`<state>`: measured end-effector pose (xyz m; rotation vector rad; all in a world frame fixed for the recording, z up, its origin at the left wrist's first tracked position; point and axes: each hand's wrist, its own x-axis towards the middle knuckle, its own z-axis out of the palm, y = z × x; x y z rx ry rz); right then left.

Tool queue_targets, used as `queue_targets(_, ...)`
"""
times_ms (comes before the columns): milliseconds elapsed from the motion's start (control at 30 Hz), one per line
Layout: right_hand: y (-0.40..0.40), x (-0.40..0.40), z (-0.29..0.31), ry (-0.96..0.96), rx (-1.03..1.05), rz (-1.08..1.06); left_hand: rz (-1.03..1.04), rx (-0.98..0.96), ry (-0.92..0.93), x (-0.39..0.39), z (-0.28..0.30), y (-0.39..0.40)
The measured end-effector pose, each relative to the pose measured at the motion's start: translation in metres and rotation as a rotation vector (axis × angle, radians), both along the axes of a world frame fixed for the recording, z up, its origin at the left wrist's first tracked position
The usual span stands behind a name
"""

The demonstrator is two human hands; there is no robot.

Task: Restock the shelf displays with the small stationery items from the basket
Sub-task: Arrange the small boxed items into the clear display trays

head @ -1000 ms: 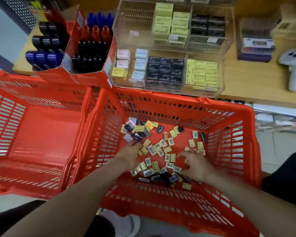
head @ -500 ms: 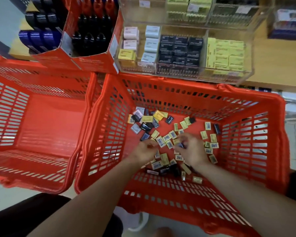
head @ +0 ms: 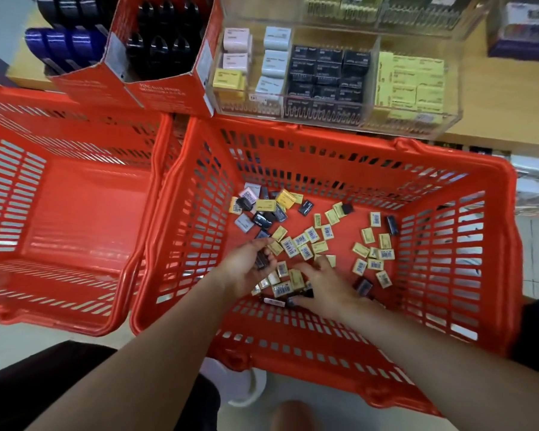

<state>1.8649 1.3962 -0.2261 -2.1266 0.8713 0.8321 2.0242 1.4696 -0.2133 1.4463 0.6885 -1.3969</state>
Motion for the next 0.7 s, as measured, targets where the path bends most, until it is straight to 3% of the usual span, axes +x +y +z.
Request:
queue_targets(233,0.026,0.008,-0.02,0.0,-0.102,-0.053,-0.022,-0.015,0.065,0.006,0.006,0.016)
queue_targets(467,0.006,0.028,-0.024,-0.225,-0.258,0.065,-0.006,-0.029,0.05,0.009,0.013,0.01)
queue_targets(567,-0.016,0.033,-0.022,-0.215,-0.215,0.028,0.004,-0.013,0.046,0.011,0.013,0.013)
queue_targets(700,-0.01,0.021,-0.017,-0.151,-0.244,0.192,-0.004,0.019,0.05,0.009,0.013,0.016)
